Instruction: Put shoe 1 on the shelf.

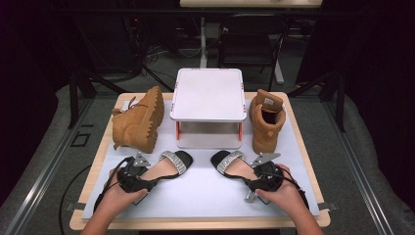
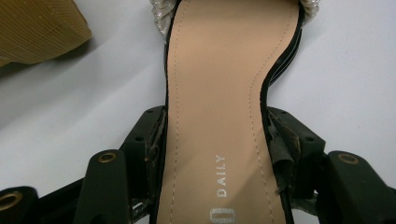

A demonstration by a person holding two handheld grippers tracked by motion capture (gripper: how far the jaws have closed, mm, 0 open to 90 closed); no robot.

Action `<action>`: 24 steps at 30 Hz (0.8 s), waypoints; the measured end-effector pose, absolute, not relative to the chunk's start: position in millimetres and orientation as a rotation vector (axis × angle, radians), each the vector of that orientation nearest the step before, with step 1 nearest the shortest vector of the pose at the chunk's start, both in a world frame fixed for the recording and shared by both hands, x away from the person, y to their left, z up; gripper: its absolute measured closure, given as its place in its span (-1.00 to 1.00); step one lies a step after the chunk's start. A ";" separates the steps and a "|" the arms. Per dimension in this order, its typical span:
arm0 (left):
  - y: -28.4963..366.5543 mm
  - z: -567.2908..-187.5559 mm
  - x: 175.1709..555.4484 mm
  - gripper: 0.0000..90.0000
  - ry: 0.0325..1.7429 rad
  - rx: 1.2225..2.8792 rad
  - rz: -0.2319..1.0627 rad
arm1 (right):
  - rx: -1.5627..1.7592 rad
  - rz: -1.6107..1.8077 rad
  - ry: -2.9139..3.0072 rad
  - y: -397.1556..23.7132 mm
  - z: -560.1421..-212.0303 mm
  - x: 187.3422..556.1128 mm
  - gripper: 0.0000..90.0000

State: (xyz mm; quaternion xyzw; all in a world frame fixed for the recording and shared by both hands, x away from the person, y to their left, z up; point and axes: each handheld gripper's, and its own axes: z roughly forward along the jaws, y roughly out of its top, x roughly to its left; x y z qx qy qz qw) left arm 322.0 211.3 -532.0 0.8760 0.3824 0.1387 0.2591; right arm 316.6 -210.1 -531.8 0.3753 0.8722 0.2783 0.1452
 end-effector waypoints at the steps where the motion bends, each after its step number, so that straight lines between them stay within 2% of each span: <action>1: 210.7 -532.1 321.3 -0.06 1.039 2.372 0.394 | 1.085 0.797 2.508 -209.8 -531.6 316.3 -0.12; 24: 207.2 -530.2 319.9 -0.06 1.110 2.292 0.375 | 1.163 0.878 2.427 -207.6 -529.9 306.8 -0.09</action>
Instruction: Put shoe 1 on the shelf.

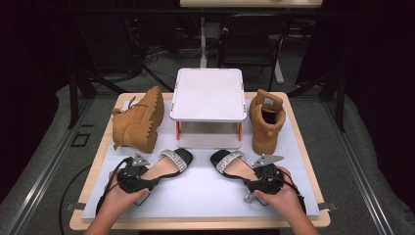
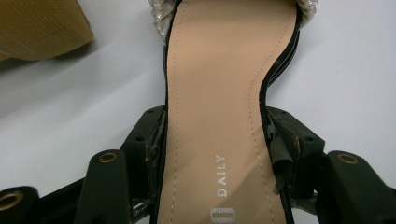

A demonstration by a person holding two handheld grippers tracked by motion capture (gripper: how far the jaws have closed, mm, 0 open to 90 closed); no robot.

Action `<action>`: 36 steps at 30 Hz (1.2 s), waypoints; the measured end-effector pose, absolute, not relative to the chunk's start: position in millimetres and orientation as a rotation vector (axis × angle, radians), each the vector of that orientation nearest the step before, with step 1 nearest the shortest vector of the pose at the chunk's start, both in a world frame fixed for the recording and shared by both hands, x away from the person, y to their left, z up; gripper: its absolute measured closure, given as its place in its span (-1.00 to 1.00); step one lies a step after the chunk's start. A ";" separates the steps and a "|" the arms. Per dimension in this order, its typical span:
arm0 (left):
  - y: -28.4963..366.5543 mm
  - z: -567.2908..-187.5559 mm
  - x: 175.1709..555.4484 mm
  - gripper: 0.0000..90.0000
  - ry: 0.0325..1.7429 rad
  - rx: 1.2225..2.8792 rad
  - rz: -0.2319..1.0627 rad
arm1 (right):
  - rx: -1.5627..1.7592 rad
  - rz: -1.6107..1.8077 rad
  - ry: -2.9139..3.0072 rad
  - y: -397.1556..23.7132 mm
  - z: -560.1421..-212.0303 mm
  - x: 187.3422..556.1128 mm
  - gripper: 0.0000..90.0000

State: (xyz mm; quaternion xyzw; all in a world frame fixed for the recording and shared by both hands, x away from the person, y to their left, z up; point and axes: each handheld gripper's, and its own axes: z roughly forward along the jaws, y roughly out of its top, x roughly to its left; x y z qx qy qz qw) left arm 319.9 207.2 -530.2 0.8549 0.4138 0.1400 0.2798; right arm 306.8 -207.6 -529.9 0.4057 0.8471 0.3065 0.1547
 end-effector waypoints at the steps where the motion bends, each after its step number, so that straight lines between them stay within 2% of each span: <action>1: 205.2 -529.4 321.1 -0.06 1.109 2.291 0.377 | 1.163 0.879 2.421 -206.7 -530.0 307.3 -0.09; 25: 163.2 -520.8 348.0 -0.06 1.152 2.246 0.391 | 1.268 0.861 2.291 -184.8 -527.2 327.9 -0.09; 36: 144.7 -522.4 362.2 -0.06 1.169 2.257 0.447 | 1.316 0.858 2.238 -178.5 -528.4 340.3 -0.09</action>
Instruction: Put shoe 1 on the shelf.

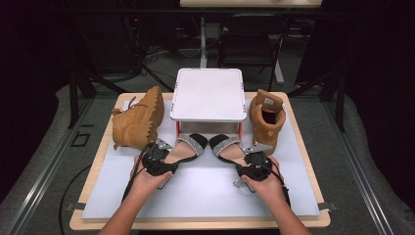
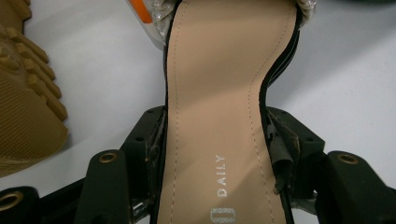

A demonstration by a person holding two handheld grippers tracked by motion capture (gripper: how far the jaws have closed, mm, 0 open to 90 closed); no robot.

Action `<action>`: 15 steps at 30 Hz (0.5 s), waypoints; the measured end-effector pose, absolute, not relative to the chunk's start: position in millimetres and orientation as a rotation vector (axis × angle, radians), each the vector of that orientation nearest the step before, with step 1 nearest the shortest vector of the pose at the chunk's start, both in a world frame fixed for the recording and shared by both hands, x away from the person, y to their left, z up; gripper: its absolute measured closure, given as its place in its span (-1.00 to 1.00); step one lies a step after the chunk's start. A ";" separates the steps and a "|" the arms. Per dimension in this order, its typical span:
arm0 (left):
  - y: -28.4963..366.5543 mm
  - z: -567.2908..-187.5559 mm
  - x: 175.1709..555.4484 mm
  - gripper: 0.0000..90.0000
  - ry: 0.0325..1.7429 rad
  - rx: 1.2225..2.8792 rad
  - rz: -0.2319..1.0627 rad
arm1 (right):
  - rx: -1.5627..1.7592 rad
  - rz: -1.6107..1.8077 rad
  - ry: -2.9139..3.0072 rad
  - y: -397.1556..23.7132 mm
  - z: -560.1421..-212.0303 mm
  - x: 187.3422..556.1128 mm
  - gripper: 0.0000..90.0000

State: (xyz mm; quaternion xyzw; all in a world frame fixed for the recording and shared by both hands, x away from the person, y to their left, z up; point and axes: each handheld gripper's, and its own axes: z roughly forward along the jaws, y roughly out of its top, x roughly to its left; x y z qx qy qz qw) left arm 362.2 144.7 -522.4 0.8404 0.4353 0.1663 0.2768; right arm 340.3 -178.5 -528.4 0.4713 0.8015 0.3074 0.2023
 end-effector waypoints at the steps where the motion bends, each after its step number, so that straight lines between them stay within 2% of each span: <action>1: 143.4 -523.4 362.6 -0.06 1.174 2.260 0.455 | 1.319 0.857 2.237 -178.1 -528.6 340.8 -0.09; 11: 144.3 -528.7 361.6 -0.07 1.172 2.260 0.443 | 1.355 0.901 2.227 -179.7 -532.1 340.7 -0.12; 15: 148.7 -527.3 362.5 -0.09 1.171 2.232 0.392 | 1.333 0.924 2.219 -179.5 -529.8 338.8 -0.16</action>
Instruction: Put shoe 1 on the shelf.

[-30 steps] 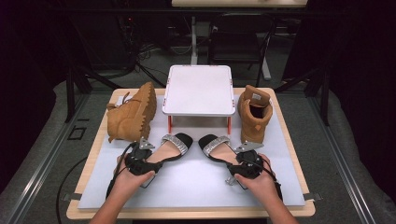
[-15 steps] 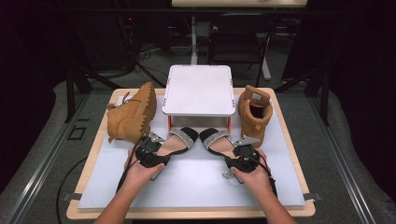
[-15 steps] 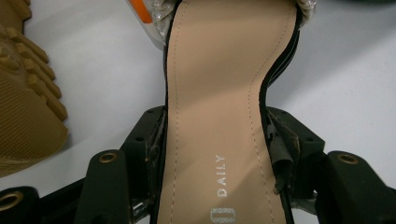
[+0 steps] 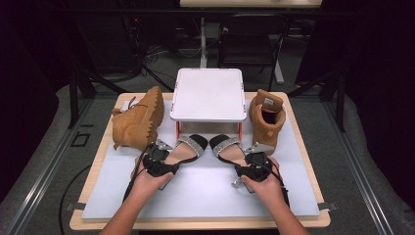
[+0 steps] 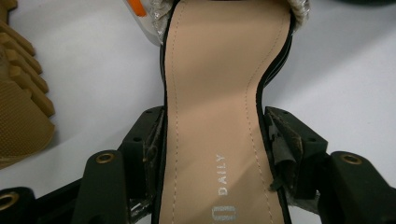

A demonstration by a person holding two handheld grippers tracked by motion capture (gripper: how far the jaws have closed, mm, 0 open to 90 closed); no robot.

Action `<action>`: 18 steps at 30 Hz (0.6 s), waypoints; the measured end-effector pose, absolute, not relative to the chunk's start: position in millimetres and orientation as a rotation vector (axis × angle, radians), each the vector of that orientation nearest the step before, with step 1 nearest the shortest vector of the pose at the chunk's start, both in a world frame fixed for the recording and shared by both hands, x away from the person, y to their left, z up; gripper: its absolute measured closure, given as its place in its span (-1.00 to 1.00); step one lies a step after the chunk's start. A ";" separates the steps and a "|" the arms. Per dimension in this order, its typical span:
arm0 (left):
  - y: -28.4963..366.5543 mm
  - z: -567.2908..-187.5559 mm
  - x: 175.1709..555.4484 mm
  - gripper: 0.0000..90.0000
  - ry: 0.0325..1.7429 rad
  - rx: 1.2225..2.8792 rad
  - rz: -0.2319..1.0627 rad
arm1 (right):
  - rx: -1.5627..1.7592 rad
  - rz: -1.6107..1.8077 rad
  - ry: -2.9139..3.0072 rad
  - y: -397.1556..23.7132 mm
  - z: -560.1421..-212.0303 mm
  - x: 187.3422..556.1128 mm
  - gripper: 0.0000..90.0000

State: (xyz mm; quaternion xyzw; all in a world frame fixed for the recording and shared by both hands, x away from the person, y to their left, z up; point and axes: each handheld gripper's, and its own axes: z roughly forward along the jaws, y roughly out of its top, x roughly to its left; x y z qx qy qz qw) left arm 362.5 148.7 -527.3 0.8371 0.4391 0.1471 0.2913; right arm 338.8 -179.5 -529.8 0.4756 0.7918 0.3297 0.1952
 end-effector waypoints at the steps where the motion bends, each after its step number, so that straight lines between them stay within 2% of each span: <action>1: 150.2 -526.5 362.6 -0.10 1.171 2.222 0.383 | 1.315 0.913 2.228 -179.5 -529.0 337.7 -0.17; 11: 160.6 -505.9 353.6 -0.07 1.120 2.145 0.372 | 1.237 0.952 2.203 -180.3 -513.9 325.8 -0.15; 18: 177.0 -481.9 338.4 -0.06 1.078 2.133 0.430 | 1.190 1.016 2.167 -189.6 -491.9 310.2 -0.12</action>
